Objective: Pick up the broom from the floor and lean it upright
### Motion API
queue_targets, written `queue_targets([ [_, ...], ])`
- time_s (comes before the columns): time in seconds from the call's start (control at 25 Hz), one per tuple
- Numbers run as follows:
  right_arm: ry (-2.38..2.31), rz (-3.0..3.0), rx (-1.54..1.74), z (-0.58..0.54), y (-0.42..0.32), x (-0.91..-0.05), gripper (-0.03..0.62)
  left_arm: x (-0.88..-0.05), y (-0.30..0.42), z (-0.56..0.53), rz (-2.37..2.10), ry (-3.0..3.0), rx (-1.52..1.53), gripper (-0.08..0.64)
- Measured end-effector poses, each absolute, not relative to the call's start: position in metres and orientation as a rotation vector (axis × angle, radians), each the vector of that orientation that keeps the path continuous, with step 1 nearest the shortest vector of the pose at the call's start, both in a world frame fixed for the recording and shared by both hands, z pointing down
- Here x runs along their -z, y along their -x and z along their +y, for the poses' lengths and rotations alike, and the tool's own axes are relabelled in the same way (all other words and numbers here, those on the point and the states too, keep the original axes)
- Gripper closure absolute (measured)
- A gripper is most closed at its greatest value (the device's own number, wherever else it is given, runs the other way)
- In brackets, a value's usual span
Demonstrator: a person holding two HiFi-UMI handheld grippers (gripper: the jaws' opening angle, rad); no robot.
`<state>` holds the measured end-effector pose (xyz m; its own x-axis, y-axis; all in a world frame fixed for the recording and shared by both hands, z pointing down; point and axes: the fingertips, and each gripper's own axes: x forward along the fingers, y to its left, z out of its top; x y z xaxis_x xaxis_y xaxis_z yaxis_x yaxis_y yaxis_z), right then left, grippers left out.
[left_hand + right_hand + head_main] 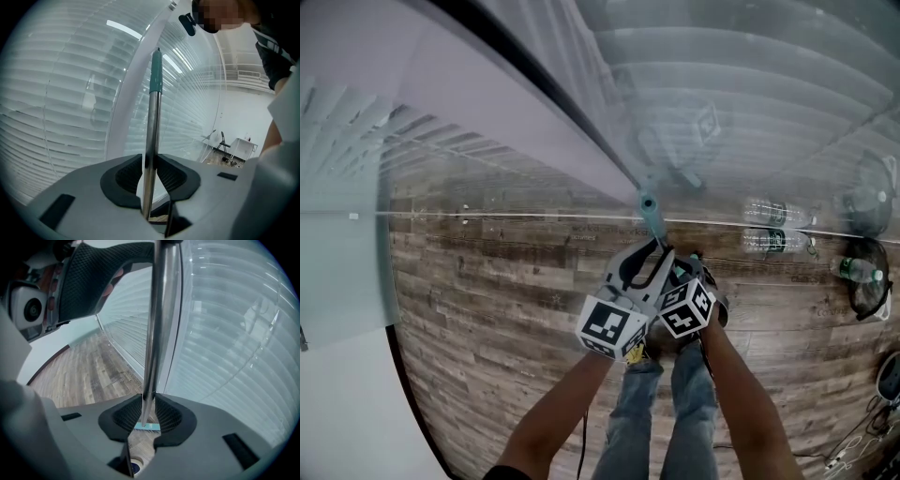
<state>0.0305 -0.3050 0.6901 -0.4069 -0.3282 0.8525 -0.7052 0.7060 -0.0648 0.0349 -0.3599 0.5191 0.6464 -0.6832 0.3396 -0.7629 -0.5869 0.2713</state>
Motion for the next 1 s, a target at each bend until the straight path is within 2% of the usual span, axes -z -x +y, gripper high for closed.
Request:
queue_targets([
  [0.44, -0.770, -2.055, -0.582, -0.289, -0.035, -0.694, 0.459, -0.530, -0.032, -0.355, -1.152, -2.473, -0.349, 0.468],
  [0.64, -0.778, -2.056, -0.589, -0.292, -0.035, -0.691, 0.437, -0.530, -0.029, -0.356, -1.149, -2.472, -0.352, 0.439],
  [1.0, -0.781, -2.077, -0.606, -0.288, -0.045, -0.682, 0.436, -0.524, -0.026, -0.355, -1.150, -2.474, -0.344, 0.400],
])
